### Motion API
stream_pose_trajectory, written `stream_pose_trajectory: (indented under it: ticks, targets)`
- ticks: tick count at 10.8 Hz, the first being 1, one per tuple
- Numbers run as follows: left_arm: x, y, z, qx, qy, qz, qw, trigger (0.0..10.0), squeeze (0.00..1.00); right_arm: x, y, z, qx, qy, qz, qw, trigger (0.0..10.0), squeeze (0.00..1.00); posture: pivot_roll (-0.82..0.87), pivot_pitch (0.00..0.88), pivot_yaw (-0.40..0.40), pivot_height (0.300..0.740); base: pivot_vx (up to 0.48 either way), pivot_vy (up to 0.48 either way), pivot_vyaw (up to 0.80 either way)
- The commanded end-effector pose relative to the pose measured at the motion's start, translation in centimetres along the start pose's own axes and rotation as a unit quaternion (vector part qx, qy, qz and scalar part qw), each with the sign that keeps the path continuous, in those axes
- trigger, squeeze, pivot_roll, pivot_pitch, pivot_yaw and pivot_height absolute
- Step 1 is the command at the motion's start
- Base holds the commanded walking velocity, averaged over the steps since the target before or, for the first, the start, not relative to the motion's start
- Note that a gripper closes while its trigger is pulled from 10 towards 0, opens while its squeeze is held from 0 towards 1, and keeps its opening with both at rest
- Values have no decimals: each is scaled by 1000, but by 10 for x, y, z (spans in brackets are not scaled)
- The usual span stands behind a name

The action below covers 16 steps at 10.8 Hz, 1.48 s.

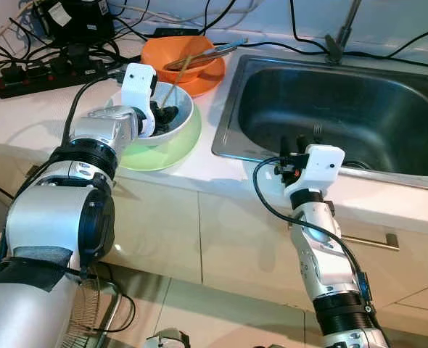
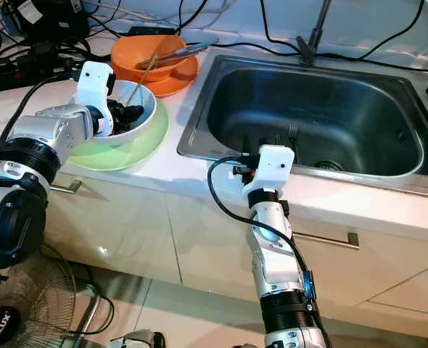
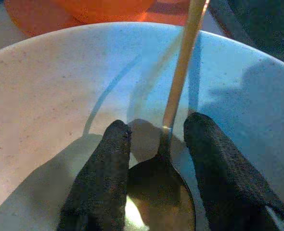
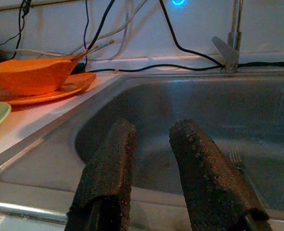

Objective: Kitchen organization

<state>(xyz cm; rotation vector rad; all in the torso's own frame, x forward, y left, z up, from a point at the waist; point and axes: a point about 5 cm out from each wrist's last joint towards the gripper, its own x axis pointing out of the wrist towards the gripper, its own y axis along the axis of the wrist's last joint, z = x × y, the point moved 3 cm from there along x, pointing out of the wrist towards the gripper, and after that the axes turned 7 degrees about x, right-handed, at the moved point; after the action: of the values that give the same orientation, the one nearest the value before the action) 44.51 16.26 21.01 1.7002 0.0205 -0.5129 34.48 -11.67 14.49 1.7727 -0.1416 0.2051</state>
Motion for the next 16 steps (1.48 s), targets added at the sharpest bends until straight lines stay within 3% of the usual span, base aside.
stream_pose_trajectory:
  ticks: [1, 9, 12, 13, 16]
  targets:
    - [1, -7, 2, -7, -7, -13, 1000, 0, 0, 0, -2, 2, -3, -1, -4, 1000, 10000, 0, 65, 36, 41, 740, 0, 0, 0]
    - [2, -7, 2, 16, -3, 5, 1000, 0, 0, -1, -2, 3, -5, -5, -3, 1000, 10000, 0, 62, 42, 37, 740, 0, 0, 0]
    - [2, -3, 2, 5, -4, 25, 1000, 0, 0, 0, -2, 4, -5, -7, -3, 1000, 10000, 0, 61, 38, 37, 740, 0, 0, 0]
    - [0, 2, -1, 4, 2, 43, 999, 0, 0, 0, -2, 4, -5, -6, -3, 1000, 10000, 0, 62, 39, 36, 740, 0, 0, 0]
    - [-10, 45, -10, 11, 23, 146, 989, 0, 0, 0, -1, 4, -5, -6, -2, 1000, 10000, 0, 65, 39, 31, 740, 0, 0, 0]
